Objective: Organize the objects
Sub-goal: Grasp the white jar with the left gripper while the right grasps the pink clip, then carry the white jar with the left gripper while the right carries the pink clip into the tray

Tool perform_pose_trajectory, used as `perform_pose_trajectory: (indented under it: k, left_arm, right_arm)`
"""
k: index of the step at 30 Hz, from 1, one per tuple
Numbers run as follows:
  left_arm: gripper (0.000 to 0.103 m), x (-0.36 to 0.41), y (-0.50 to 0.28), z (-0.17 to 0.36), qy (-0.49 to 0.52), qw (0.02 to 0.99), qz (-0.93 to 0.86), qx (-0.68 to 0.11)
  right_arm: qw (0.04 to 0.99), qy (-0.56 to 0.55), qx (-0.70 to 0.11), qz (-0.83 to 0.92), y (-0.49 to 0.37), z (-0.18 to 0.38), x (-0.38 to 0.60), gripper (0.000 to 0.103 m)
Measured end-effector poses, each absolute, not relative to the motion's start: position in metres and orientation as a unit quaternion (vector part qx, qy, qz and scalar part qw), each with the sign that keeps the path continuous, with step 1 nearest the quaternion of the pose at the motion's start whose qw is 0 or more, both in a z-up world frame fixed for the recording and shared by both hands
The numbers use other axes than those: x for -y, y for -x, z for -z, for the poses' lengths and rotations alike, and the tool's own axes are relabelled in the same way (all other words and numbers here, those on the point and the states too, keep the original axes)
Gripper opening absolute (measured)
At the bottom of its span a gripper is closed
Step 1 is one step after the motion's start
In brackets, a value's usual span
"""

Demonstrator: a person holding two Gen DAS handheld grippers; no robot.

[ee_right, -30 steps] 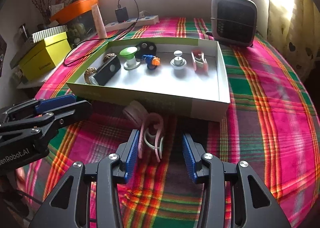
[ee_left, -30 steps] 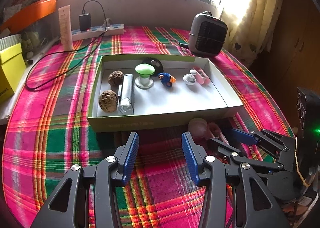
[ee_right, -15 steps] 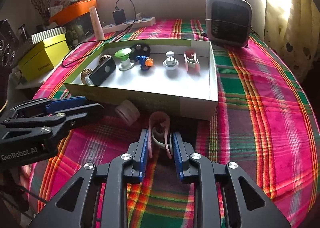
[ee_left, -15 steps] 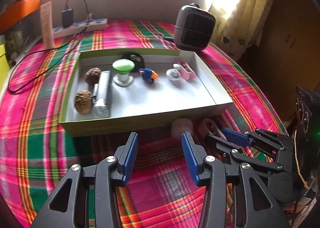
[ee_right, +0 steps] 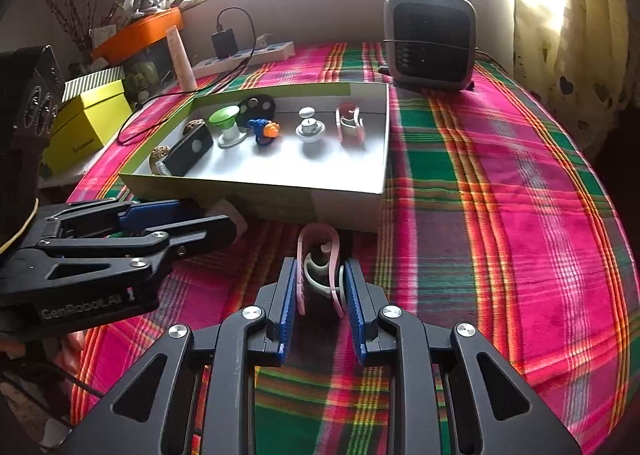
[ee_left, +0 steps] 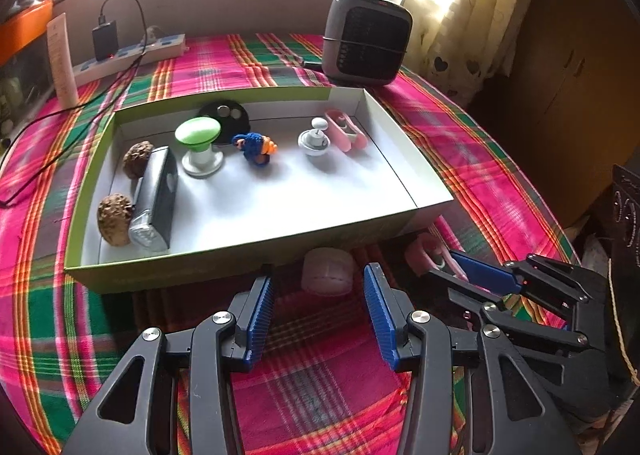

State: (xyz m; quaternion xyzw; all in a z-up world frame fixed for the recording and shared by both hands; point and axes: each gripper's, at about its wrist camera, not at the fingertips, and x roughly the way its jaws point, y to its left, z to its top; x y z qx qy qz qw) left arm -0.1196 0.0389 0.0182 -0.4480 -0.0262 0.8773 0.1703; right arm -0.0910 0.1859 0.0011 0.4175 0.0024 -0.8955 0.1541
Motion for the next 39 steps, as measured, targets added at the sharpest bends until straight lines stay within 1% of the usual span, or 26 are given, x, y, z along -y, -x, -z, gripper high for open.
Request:
perform_pose_trajectory:
  k: [12, 14, 15, 16, 22, 39]
  left_arm:
    - [0.043, -0.0476, 0.1239, -0.0119, 0.454, 0.153, -0.878, 0.02]
    - [0.041, -0.0484, 0.1229, -0.012, 0.453, 0.15, -0.879, 0.017]
    - [0.035, -0.0488, 0.1227, -0.012, 0.453, 0.147, -0.879, 0.016]
    - [0.032, -0.049, 0.1229, -0.0117, 0.453, 0.147, -0.879, 0.015]
    - [0.026, -0.0493, 0.1233, -0.0121, 0.453, 0.144, -0.88, 0.013]
    - [0.026, -0.0482, 0.1186, -0.0152, 0.446, 0.134, -0.885, 0.008]
  right_arm:
    - [0.16, -0.419, 0.006, 0.894, 0.0911, 0.0006, -0.1917, 0.025]
    - [0.161, -0.418, 0.007, 0.894, 0.0909, 0.0006, -0.1924, 0.025]
    - [0.161, -0.418, 0.008, 0.894, 0.0908, 0.0006, -0.1927, 0.025]
    - [0.161, -0.418, 0.008, 0.894, 0.0903, 0.0006, -0.193, 0.025]
    - [0.161, -0.419, 0.01, 0.893, 0.0901, 0.0015, -0.1933, 0.025]
    - [0.162, -0.417, 0.006, 0.894, 0.0878, 0.0017, -0.1914, 0.025]
